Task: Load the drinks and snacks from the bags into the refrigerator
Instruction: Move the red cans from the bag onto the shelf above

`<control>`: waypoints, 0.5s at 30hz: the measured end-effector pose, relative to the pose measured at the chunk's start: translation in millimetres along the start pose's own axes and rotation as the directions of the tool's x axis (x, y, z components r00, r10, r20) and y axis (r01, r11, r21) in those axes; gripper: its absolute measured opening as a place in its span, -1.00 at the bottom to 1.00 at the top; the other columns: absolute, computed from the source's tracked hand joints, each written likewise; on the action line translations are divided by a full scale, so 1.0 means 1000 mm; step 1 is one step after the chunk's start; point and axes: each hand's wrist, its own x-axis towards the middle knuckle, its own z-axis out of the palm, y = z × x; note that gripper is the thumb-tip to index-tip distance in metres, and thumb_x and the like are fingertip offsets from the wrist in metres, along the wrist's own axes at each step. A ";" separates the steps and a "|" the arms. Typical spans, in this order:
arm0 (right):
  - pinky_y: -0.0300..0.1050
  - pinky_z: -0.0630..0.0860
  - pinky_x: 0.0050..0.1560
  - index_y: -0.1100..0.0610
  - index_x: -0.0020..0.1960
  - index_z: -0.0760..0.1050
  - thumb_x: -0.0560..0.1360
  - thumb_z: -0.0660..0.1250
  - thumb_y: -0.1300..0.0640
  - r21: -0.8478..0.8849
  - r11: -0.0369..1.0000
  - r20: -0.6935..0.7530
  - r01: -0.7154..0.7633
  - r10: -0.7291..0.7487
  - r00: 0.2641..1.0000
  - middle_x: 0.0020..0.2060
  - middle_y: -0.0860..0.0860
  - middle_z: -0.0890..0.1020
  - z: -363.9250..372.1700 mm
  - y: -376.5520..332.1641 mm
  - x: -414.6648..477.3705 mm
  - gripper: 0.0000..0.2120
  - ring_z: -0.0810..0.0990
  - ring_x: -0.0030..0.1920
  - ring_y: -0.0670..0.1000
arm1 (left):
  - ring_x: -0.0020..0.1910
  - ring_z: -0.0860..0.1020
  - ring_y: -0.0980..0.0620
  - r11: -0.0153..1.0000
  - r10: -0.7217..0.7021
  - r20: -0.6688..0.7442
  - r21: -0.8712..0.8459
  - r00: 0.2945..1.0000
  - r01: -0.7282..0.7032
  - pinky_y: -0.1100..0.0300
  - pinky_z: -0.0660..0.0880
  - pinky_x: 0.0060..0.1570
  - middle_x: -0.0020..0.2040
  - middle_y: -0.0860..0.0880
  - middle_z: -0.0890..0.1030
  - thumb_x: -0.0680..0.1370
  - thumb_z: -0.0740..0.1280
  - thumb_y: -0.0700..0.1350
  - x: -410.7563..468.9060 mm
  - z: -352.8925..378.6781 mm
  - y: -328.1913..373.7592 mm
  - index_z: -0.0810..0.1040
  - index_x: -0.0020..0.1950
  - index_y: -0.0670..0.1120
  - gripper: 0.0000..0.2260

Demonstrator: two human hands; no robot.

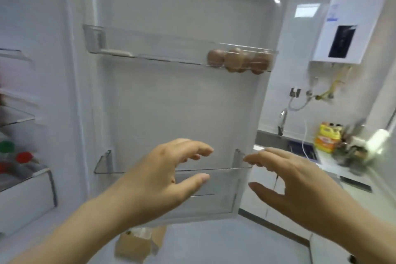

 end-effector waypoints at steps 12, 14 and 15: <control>-0.41 0.44 0.05 -0.14 0.27 0.47 0.44 0.21 -0.26 -0.151 0.892 -0.206 -0.427 0.394 0.896 0.09 -0.32 0.55 -0.093 0.152 -0.189 -0.55 0.47 0.00 -0.35 | 0.18 0.45 0.35 0.903 0.365 0.127 -0.288 0.922 -0.318 0.24 0.49 0.17 0.16 0.34 0.50 0.45 0.29 0.19 0.109 0.174 0.172 0.44 0.29 0.23 -0.60; -0.39 0.45 0.08 -0.15 0.28 0.45 0.45 0.21 -0.24 -0.181 0.845 -0.237 -0.504 0.460 0.856 0.09 -0.33 0.52 -0.104 0.168 -0.219 -0.56 0.44 0.00 -0.40 | 0.19 0.43 0.37 0.871 0.424 0.162 -0.344 0.891 -0.352 0.26 0.48 0.18 0.17 0.36 0.48 0.45 0.30 0.18 0.123 0.205 0.196 0.42 0.28 0.26 -0.60; -0.42 0.43 0.08 -0.15 0.28 0.45 0.45 0.23 -0.22 -0.183 0.818 -0.251 -0.545 0.497 0.831 0.08 -0.34 0.52 -0.109 0.174 -0.233 -0.57 0.42 0.00 -0.42 | 0.19 0.41 0.39 0.855 0.451 0.183 -0.369 0.873 -0.364 0.27 0.47 0.19 0.17 0.38 0.46 0.45 0.30 0.19 0.130 0.220 0.207 0.41 0.28 0.27 -0.61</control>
